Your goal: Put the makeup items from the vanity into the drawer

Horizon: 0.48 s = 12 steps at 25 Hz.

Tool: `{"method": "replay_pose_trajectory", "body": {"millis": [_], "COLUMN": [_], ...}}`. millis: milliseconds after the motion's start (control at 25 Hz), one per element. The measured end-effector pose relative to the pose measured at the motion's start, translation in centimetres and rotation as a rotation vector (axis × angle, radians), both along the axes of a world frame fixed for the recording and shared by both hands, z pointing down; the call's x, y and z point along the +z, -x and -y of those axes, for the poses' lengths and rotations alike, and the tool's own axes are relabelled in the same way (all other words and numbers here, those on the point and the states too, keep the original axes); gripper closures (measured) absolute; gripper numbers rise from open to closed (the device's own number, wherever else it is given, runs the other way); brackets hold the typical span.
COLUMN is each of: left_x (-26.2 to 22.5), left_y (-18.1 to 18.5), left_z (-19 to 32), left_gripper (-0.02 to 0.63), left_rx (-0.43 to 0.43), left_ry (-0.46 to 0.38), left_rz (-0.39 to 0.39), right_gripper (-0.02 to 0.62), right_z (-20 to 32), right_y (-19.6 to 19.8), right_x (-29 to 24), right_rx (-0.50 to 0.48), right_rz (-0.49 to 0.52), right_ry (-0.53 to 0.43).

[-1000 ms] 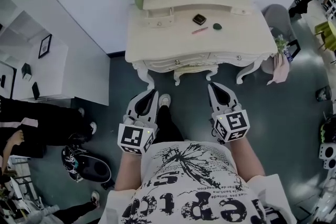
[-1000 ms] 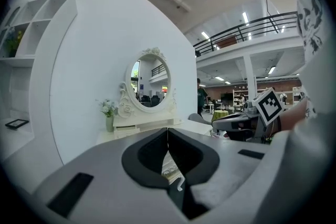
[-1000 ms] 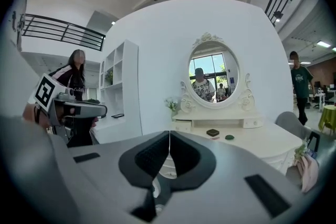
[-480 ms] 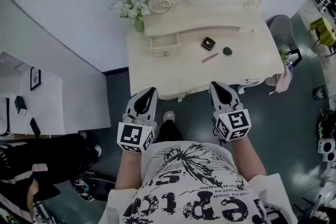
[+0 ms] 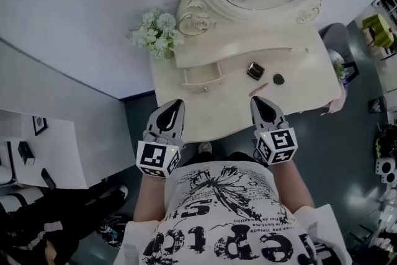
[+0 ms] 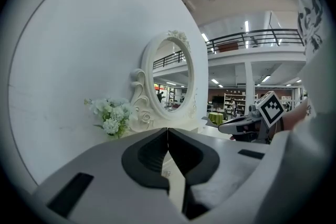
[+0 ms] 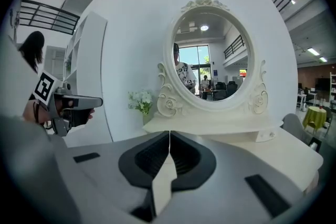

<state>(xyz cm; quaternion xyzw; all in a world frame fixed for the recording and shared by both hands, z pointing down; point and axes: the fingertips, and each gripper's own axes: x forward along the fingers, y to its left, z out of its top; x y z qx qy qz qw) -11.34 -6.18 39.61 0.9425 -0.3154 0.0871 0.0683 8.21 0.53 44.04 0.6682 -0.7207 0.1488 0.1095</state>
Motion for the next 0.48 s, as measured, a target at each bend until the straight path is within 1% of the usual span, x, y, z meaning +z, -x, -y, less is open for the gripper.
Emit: {"method": "replay_pose_trajectory", "body": {"millis": [200,360,480], "left_x": [1.6,2.5,3.4], "left_y": [-1.0,-2.3,-3.5], "left_z": [2.4,4.2,5.3], "left_gripper": [0.586,0.586,0.586], "left_rx": [-0.015,-0.056,-0.084], "left_ry": [0.041,0.066,0.085], "left_rz": [0.029,0.037,0.061], "right_gripper": [0.577,0.575,0.575], "right_z": [3.0,5.4,7.3], "right_y": [-1.7,-3.5,-4.9], "right_x": [1.5,2.7,4.3], "right_rx": [-0.013,-0.062,-0.103], "right_rz": [0.010,0.023,0.012], "right_ry": [0.045,0.081,0.129]}}
